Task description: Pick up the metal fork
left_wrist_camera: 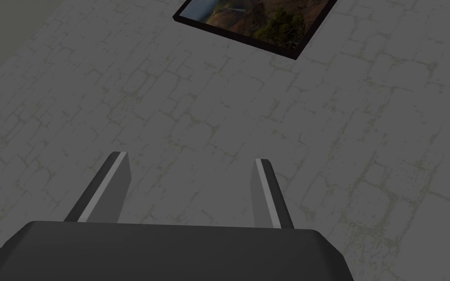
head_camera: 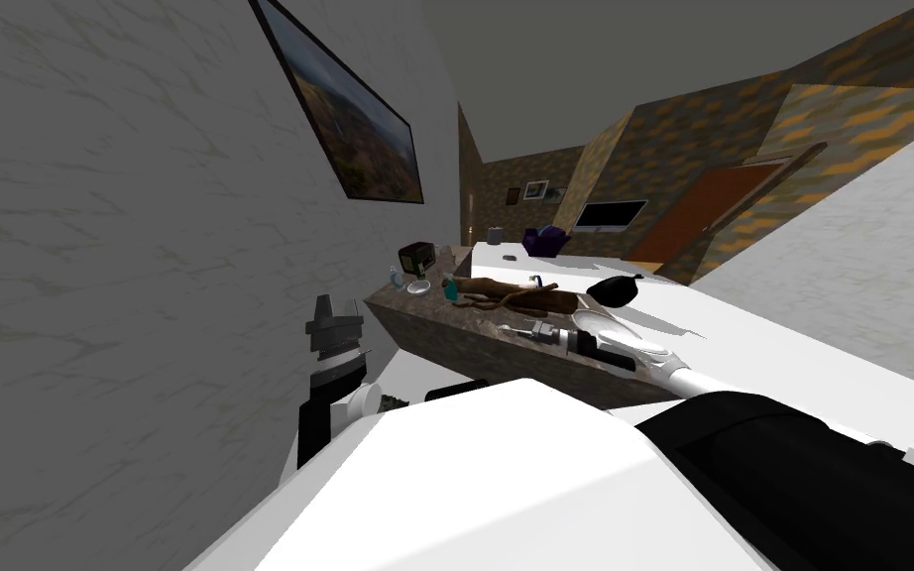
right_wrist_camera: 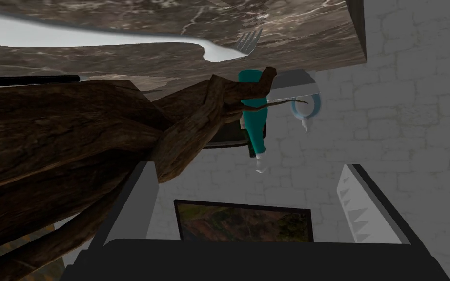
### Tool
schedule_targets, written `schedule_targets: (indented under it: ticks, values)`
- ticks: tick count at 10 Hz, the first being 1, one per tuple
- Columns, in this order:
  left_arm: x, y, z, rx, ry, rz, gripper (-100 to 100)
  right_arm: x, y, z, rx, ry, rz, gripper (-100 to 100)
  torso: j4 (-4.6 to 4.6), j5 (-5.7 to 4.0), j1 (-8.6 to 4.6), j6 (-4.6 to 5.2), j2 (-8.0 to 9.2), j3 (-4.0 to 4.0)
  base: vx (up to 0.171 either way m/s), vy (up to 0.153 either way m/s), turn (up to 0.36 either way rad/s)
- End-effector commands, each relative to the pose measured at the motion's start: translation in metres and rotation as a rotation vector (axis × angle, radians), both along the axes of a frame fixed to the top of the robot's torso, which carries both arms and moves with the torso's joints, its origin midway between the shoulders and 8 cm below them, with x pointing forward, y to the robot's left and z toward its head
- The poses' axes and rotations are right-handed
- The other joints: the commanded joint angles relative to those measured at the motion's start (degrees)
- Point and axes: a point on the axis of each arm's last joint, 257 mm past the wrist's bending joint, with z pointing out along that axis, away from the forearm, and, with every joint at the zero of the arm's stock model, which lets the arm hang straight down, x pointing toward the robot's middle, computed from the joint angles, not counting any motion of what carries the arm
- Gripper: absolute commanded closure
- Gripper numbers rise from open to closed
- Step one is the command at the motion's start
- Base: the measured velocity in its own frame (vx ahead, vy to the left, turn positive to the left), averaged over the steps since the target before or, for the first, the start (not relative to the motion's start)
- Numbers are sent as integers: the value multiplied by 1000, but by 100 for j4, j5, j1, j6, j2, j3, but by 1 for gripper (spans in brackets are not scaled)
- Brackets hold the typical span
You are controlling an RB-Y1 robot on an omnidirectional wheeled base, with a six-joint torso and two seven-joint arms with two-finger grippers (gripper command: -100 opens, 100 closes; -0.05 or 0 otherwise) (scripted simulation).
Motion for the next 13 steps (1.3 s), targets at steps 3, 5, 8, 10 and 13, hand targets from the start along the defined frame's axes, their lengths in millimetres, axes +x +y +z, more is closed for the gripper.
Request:
schedule_targets:
  ticks: [3,5,8,10,13]
  values:
    - [0,0,0,0,0,0,0,-11,-32,-12,-131,51,35,-100,0,-1,-2,1,0,0,30,57,59]
    - [0,0,0,0,0,0,0,-29,-68,-30,-263,116,68,-100,0,0,1,1,0,0,42,94,141]
    - [0,0,0,0,0,0,0,-38,-91,-33,-348,152,95,-100,-1,2,5,3,-4,-2,39,68,25]
    - [0,0,0,0,0,0,0,-48,-110,-38,-412,186,114,-100,1,-1,-5,2,3,2,28,53,56]
    - [0,0,0,0,0,0,0,-79,-162,-48,-576,289,168,-100,0,2,7,3,-2,-1,58,99,70]
